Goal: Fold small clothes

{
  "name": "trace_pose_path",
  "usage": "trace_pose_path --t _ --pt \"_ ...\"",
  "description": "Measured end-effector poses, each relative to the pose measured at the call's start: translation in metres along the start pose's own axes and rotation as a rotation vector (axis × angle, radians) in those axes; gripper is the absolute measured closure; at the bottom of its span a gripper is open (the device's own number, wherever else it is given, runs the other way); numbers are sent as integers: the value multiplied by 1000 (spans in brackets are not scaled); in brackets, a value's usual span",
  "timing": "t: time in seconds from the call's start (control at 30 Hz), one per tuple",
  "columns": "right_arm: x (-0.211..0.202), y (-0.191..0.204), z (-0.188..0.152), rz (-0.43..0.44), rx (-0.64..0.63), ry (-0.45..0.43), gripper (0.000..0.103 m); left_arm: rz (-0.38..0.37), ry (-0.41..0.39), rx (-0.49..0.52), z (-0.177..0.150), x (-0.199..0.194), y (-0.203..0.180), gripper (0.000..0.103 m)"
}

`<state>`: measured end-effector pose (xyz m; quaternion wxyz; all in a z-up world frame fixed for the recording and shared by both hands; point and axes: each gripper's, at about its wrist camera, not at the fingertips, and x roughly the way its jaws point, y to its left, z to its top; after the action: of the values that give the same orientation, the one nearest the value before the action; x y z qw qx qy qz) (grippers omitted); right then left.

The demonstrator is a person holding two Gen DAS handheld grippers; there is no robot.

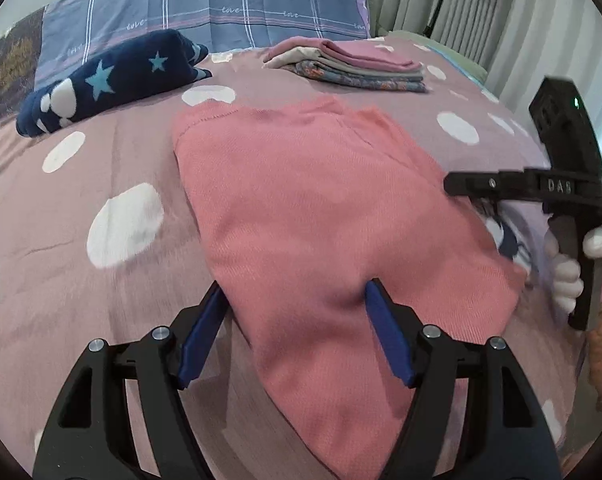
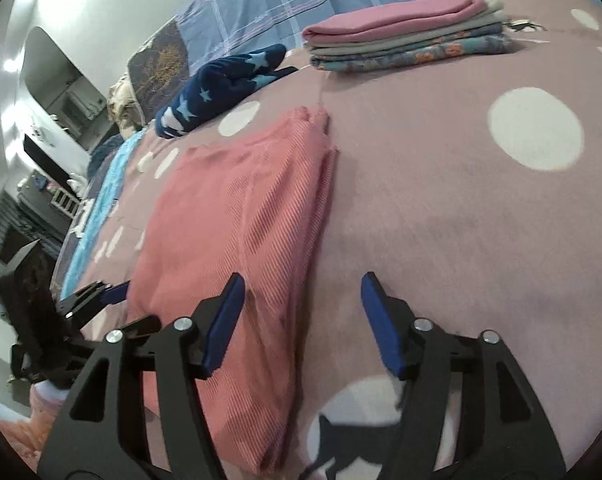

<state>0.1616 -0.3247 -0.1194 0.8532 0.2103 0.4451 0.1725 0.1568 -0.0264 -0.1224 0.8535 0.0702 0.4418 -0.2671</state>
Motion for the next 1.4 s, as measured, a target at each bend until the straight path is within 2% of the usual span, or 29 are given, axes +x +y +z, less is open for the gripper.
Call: trace_pose_path --t 0.03,0.2,0.27,0.33,0.43,0.6,0.77,1.03,1.4 --pt "5 -1 5 25 2 12 38 -22 1 -21 5 3 5 25" --pt "33 0 31 125 -7 65 38 -68 15 -106 33 26 30 24" --pt "42 1 40 136 -16 83 39 -123 17 -162 41 36 41 24" --pt "52 5 47 133 -34 91 39 -147 11 -180 47 42 45 24" --pt "62 10 55 120 -67 86 38 -157 12 -177 53 49 47 25" --pt "66 16 53 89 -110 55 41 -114 14 -103 54 49 38 29" --pt "66 16 54 84 -111 56 43 -125 16 -104 54 48 41 30" --pt "39 11 29 90 -137 87 45 -154 48 -78 34 28 41 31" --pt "63 20 45 87 -150 86 43 -190 47 -82 44 43 42 20"
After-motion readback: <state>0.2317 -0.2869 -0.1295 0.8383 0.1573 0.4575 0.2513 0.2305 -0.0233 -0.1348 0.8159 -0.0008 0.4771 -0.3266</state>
